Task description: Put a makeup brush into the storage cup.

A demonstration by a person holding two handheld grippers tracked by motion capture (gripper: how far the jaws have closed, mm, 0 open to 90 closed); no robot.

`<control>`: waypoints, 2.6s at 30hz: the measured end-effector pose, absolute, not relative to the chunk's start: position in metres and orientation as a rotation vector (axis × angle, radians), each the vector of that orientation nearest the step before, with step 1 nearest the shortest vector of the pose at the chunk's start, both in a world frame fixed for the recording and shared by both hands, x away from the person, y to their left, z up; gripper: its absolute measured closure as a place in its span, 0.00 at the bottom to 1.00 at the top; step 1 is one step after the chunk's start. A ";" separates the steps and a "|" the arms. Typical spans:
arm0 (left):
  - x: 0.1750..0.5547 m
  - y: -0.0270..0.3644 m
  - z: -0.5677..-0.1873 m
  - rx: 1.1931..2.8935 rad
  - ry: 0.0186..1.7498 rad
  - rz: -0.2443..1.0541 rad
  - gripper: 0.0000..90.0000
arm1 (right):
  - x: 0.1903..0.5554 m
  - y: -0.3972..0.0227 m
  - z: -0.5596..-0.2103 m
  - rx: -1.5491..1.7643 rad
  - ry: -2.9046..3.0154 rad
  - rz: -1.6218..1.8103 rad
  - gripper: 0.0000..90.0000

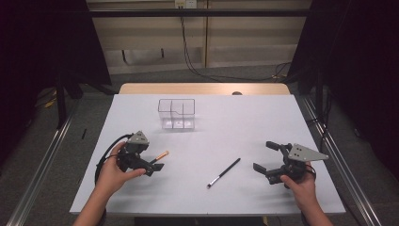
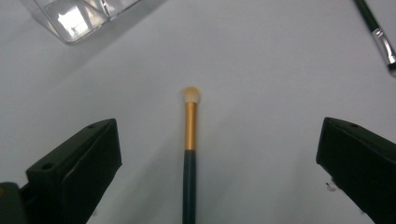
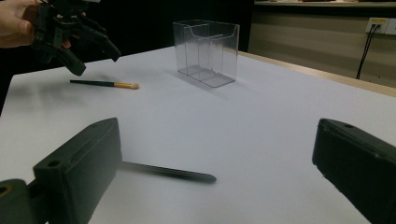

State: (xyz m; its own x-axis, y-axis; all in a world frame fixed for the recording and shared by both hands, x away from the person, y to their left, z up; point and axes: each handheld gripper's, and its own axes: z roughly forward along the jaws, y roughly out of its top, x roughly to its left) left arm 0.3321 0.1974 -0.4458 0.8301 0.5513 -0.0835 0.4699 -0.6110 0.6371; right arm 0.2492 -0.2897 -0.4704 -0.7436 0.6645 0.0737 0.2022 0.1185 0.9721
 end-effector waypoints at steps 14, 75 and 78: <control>0.345 0.181 -0.445 2.498 0.790 0.090 0.01 | 0.249 -0.290 -0.470 0.839 2.024 1.655 0.01; 0.376 0.147 -0.445 2.900 0.884 -0.055 0.88 | 0.249 -0.292 -0.470 0.832 2.033 1.643 0.01; 0.377 0.147 -0.446 2.896 0.898 -0.073 0.93 | 0.250 -0.292 -0.470 0.835 2.036 1.640 0.01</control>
State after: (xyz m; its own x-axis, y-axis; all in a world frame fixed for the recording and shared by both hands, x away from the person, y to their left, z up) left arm 0.3768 0.1469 -0.4457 0.8241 0.5612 -0.0777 0.5663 -0.8193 0.0892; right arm 0.2495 -0.2923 -0.4699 -0.7443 0.6650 0.0622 0.2025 0.1359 0.9698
